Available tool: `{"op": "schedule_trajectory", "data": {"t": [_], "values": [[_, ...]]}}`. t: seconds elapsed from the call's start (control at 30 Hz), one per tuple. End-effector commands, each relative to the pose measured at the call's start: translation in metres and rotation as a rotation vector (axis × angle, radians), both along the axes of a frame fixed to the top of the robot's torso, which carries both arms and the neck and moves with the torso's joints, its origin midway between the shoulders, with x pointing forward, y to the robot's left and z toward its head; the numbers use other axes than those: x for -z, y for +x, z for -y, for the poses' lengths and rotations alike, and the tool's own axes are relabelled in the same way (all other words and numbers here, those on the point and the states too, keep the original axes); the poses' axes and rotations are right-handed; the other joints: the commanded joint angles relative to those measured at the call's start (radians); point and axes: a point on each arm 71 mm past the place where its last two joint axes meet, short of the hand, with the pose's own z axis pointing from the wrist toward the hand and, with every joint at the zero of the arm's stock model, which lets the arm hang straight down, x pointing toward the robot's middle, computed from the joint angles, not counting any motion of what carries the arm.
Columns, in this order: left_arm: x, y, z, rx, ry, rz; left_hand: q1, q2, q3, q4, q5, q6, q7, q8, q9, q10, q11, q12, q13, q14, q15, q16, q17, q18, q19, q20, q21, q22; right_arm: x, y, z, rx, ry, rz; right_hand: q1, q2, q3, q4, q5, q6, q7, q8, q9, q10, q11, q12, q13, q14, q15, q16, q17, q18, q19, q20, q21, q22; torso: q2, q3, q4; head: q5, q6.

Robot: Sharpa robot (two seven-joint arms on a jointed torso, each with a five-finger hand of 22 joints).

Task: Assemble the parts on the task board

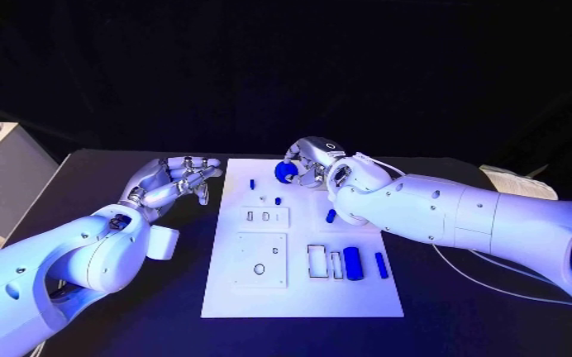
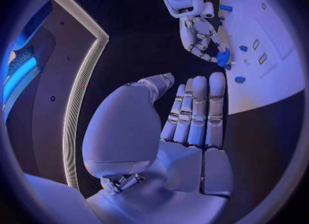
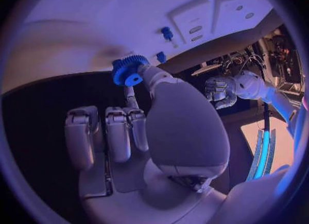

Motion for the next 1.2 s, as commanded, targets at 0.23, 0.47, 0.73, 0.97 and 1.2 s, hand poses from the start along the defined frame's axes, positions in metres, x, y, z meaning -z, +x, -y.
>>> {"op": "schedule_trajectory", "data": {"t": [0.23,0.47,0.73,0.97,1.2], "values": [[-0.001,-0.001,0.004,0.024,-0.005,0.004,0.000,0.009,0.005,-0.002,-0.006,0.001,-0.004,0.006,0.001,-0.006,-0.002,0.001,0.001,-0.005,0.000,0.007,-0.001,0.011,-0.008,0.002,0.007,0.001,0.010,0.003,-0.012,-0.011,-0.057,-0.046,-0.012,-0.001,0.006,0.002,-0.005,0.017,-0.016,0.021,0.015,0.106,-0.003,0.002,0.263,0.096,-0.006,0.005,0.232,-0.019,0.101,-0.007,0.004,0.251,0.002,0.0010,-0.0006,0.004,-0.005],[-0.001,-0.001,0.005,0.025,-0.004,0.005,-0.001,0.009,0.004,-0.002,-0.006,0.000,-0.004,0.007,0.001,-0.007,-0.002,0.001,0.002,-0.005,0.000,0.008,-0.002,0.010,-0.008,0.002,0.009,0.003,0.012,0.003,-0.017,-0.012,-0.067,-0.047,-0.012,-0.001,0.006,0.002,-0.005,0.017,-0.016,0.021,0.015,0.106,-0.003,0.002,0.263,0.096,-0.006,0.005,0.232,-0.019,0.101,-0.007,0.004,0.251,0.001,0.0020,-0.0001,0.008,-0.007],[-0.001,-0.001,0.004,0.023,-0.002,0.004,-0.001,0.009,0.004,-0.002,-0.006,0.000,-0.004,0.007,0.001,-0.007,-0.002,0.001,0.002,-0.005,0.000,0.008,-0.002,0.010,-0.008,0.002,0.009,0.003,0.011,0.006,-0.018,-0.001,-0.087,-0.021,-0.017,-0.005,0.007,0.003,-0.008,0.013,-0.014,0.020,0.014,0.106,-0.002,0.002,0.263,0.096,-0.004,0.005,0.233,-0.019,0.101,-0.006,0.005,0.252,0.003,0.0031,-0.0033,0.010,-0.004],[-0.001,-0.001,0.003,0.021,0.000,0.003,-0.001,0.009,0.004,-0.002,-0.006,0.000,-0.004,0.007,0.001,-0.007,-0.002,0.001,0.002,-0.005,0.000,0.008,-0.002,0.010,-0.008,0.002,0.009,0.003,0.013,0.008,-0.022,0.000,-0.104,-0.029,-0.022,-0.010,0.007,0.005,-0.011,0.007,-0.011,0.017,0.013,0.104,0.001,-0.001,0.260,0.096,-0.002,0.005,0.234,-0.019,0.102,-0.004,0.005,0.252,0.002,0.0026,-0.0001,0.014,-0.009],[-0.001,-0.001,0.002,0.020,0.000,0.003,-0.001,0.009,0.004,-0.003,-0.007,0.000,-0.004,0.007,0.002,-0.008,-0.002,0.002,0.002,-0.006,0.000,0.009,-0.002,0.010,-0.009,0.002,0.010,0.003,0.016,0.010,-0.024,-0.006,-0.127,-0.064,-0.060,-0.029,-0.010,0.026,-0.028,-0.018,-0.001,0.004,0.004,0.089,0.011,-0.015,0.245,0.096,0.008,0.006,0.235,-0.019,0.101,0.004,0.004,0.251,0.002,0.0026,-0.0029,0.018,-0.010]]}}
